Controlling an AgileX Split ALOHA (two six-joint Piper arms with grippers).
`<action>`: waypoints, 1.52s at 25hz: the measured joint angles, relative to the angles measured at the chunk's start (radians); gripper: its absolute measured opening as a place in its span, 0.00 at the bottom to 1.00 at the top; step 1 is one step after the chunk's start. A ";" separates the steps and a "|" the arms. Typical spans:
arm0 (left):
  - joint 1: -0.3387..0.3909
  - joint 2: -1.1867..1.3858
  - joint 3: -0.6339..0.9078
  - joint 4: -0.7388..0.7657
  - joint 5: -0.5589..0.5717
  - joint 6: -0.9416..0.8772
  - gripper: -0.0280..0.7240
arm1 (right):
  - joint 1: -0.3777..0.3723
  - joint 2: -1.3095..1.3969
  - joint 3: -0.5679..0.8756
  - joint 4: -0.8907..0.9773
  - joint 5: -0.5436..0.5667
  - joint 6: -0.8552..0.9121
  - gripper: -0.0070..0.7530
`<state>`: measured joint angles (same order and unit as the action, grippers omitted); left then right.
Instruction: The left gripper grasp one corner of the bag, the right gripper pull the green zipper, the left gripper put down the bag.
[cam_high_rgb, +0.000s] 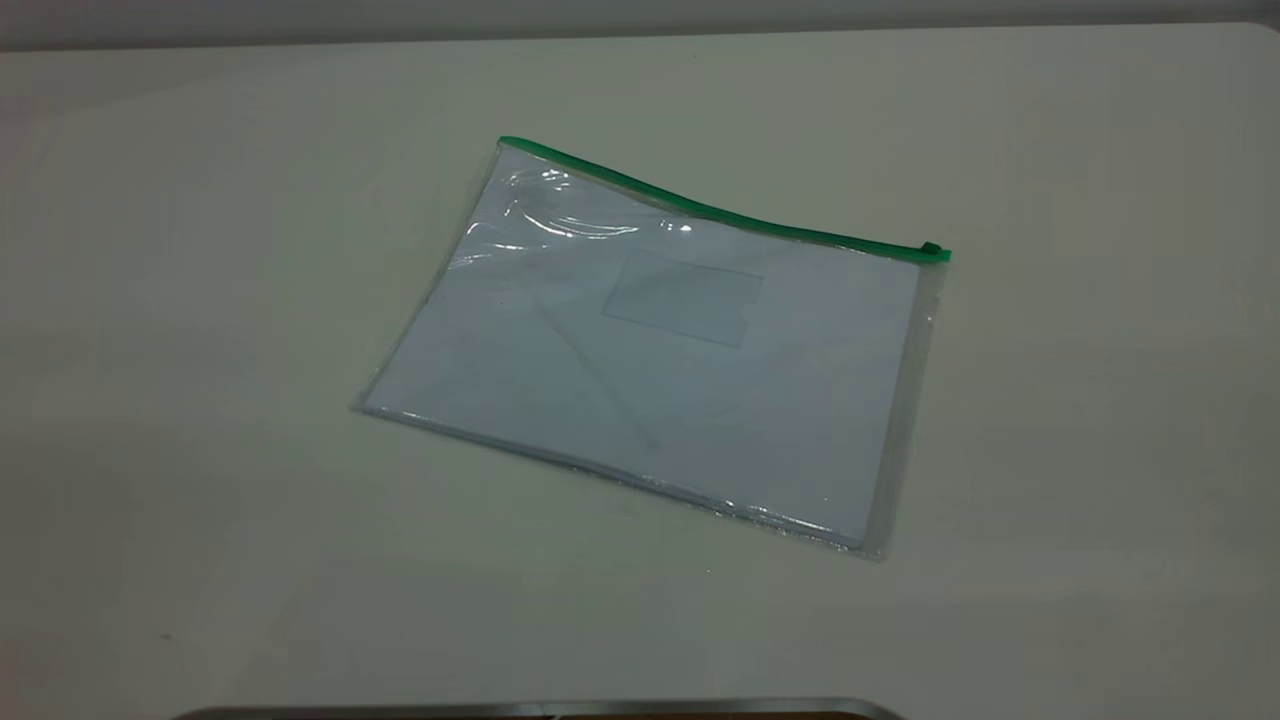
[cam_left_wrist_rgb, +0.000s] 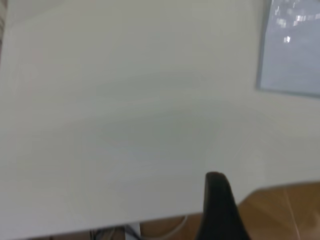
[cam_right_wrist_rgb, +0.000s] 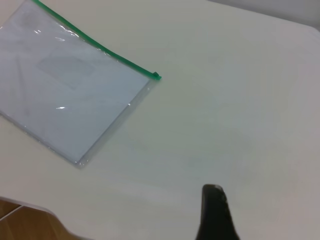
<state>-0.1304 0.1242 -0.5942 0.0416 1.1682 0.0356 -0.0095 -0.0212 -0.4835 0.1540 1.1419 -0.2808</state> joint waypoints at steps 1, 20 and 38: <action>0.000 0.000 0.018 0.000 0.000 0.000 0.79 | 0.000 0.000 0.000 0.000 0.000 0.000 0.72; 0.000 0.000 0.108 -0.055 -0.031 0.000 0.79 | 0.000 0.000 0.000 0.000 0.000 0.000 0.72; 0.130 -0.140 0.108 -0.054 -0.031 0.000 0.79 | 0.000 0.000 0.000 0.000 0.000 0.000 0.72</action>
